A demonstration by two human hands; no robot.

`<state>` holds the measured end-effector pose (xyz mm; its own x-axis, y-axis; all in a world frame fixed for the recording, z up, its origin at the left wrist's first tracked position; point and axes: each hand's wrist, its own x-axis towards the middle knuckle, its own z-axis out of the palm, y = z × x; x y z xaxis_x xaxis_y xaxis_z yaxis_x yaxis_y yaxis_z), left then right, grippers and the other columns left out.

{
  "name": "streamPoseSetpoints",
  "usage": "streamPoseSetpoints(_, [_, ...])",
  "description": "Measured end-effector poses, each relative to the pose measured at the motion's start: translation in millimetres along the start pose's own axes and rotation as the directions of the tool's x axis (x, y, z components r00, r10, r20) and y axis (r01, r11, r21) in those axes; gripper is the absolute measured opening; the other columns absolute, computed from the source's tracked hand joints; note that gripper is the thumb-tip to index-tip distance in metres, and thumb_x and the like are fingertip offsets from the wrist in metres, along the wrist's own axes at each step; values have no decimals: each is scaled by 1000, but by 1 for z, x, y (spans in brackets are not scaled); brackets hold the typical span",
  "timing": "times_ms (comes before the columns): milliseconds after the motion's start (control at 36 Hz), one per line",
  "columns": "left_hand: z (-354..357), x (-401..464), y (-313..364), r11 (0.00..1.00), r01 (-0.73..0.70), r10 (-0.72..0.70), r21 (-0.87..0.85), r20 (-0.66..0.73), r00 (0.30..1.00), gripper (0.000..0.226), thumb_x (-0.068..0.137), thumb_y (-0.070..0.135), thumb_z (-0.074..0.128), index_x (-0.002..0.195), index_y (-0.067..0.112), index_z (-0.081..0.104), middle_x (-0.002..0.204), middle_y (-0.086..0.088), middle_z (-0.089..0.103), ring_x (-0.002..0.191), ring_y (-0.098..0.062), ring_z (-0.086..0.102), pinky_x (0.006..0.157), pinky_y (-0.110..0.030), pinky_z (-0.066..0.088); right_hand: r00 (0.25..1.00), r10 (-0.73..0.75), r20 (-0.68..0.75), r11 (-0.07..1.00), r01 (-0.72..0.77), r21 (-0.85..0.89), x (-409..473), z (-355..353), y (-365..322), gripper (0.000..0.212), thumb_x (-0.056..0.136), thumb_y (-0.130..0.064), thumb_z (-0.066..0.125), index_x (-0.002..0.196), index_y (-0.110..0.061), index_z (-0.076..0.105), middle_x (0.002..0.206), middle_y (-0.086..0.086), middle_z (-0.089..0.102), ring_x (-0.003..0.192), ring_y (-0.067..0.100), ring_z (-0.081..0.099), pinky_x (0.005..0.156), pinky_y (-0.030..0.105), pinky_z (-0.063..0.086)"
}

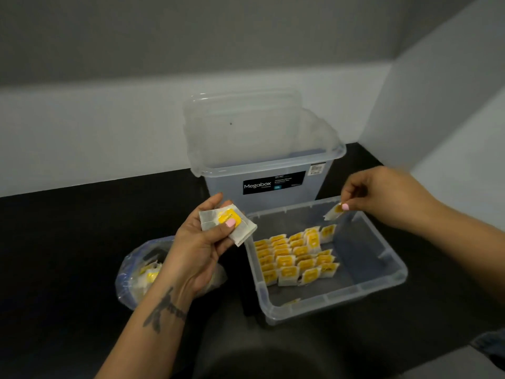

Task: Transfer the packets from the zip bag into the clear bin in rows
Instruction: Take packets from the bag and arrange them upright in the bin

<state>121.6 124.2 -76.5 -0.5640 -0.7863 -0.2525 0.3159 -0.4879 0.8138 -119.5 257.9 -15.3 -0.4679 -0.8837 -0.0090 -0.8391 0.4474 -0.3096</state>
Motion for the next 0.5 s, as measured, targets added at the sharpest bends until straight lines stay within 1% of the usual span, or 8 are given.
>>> streamPoseSetpoints(56, [8,-1,-6,1000,9,-9,-1,-6,1000,42,85,-13,49,107,21,60,104,0,67,87,-13,67,60,-22,58,999,32,40,998,-30,-47,1,4,12,15,79,-25,74,71,-32,63,72,-15,63,70,0,57,59,18,40])
streamPoseSetpoints(139, [18,-3,-13,1000,14,-14,8,4,1000,42,83,-12,51,104,23,61,100,3,69,83,-12,69,58,-21,57,993,66,96,993,-56,-101,2,16,23,14,81,-27,72,72,-33,62,72,-15,62,71,0,57,60,20,42])
streamPoseSetpoints(222, [23,-3,-20,1000,13,-13,15,14,1000,43,81,-11,53,106,23,62,101,3,69,84,-11,69,60,-22,58,989,71,127,969,-38,-245,5,32,27,4,85,-32,68,85,-34,64,80,-14,62,75,3,57,65,22,45])
streamPoseSetpoints(250, [25,-3,-21,1000,16,-16,18,16,1000,43,80,-11,54,106,23,62,101,3,69,85,-12,69,62,-22,58,991,48,123,951,-7,-309,5,39,27,5,86,-33,65,91,-33,65,84,-12,63,77,5,59,68,23,47])
streamPoseSetpoints(306, [27,-3,-24,1000,23,-23,20,19,1000,43,80,-11,54,106,23,62,103,2,69,87,-14,69,63,-24,58,992,-27,123,899,78,-431,7,51,28,9,90,-31,60,97,-30,66,89,-7,66,81,10,62,74,26,49])
streamPoseSetpoints(389, [31,-4,-28,999,23,-23,28,17,1000,44,81,-12,53,106,22,62,104,1,69,90,-17,68,63,-24,59,980,-112,163,786,188,-590,10,64,25,12,92,-20,53,94,-23,64,88,-3,65,83,15,61,82,28,44])
streamPoseSetpoints(444, [33,-5,-30,999,24,-25,34,14,1000,44,81,-12,53,106,22,62,106,0,68,93,-18,67,64,-25,59,971,-137,196,713,234,-662,13,71,22,11,92,-15,51,88,-20,60,84,-1,61,80,17,58,84,30,43])
streamPoseSetpoints(500, [34,-6,-31,999,21,-22,34,20,1000,44,81,-12,53,106,22,62,105,1,69,91,-17,68,65,-26,59,963,-150,225,652,267,-709,17,77,18,14,90,-12,52,78,-19,52,78,0,55,78,18,55,85,31,41])
